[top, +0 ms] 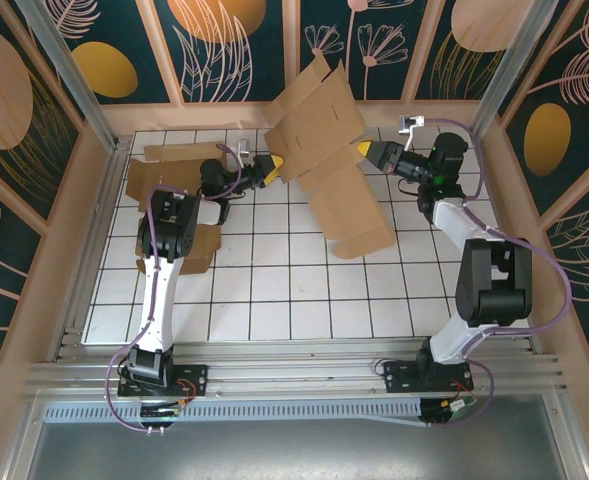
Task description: Fold the paper box
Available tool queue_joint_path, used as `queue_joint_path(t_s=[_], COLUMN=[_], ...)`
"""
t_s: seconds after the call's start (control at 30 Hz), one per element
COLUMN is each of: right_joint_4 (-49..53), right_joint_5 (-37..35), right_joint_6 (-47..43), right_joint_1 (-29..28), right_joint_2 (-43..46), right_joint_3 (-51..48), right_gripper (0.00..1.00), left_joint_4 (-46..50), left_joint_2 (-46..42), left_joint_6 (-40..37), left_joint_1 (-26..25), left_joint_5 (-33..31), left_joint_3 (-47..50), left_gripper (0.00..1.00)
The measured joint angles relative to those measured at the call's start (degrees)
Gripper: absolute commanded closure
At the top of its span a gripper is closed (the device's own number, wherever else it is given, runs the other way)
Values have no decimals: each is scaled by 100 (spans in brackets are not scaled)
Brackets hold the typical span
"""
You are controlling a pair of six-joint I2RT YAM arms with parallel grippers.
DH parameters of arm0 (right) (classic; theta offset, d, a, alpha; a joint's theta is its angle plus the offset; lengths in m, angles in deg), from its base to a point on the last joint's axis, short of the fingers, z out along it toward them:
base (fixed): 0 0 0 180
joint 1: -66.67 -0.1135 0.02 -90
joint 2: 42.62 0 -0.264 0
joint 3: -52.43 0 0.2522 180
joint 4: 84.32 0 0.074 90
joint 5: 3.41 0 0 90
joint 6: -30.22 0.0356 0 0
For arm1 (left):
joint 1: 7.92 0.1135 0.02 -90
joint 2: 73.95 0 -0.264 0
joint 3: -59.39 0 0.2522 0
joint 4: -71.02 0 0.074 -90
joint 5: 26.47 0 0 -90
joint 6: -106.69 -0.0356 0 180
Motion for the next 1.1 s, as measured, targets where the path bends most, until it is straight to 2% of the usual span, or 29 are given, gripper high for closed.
queue_joint_path(t_s=[0.1,0.23,0.43,0.57,0.6,0.7,0.77,0.83,0.9,1.0,1.1], right_joint_4=[-267,-501,-732,-407,-173,911,1670,2310,2732,3110,3158], right_joint_5=[57,118,116,-68,-179,-636,-1064,-1491,-1869,-2450,-3128], right_joint_6=[264,522,741,479,289,-592,-1222,-1759,-2181,-2846,-3718], right_joint_1=[-28,-72,-142,-151,-151,-157,-146,-90,92,494,529], right_joint_2=[-28,-28,-90,-114,-109,-96,-55,98,350,938,1537], right_joint_3=[0,-4,-92,-122,-116,-31,44,44,33,15,15], right_gripper=[100,100,100,100,97,55,32,17,9,8,7], left_joint_4=[-192,-986,-1609,-1665,-1631,-922,94,1110,2024,2914,3467], left_joint_2=[2,175,323,214,144,-396,-957,-1491,-2013,-2575,-2776], left_joint_6=[37,643,1604,1585,1464,590,-507,-1624,-2820,-4378,-5582], left_joint_1=[-33,-72,-142,-160,-155,-136,-144,-160,-181,-203,-216], left_joint_5=[-17,-13,-46,-55,-50,-24,-59,-181,-402,-623,-791], left_joint_3=[-101,-544,-909,-575,-411,323,688,798,807,807,817], left_gripper=[3,18,54,72,76,83,87,89,90,91,94])
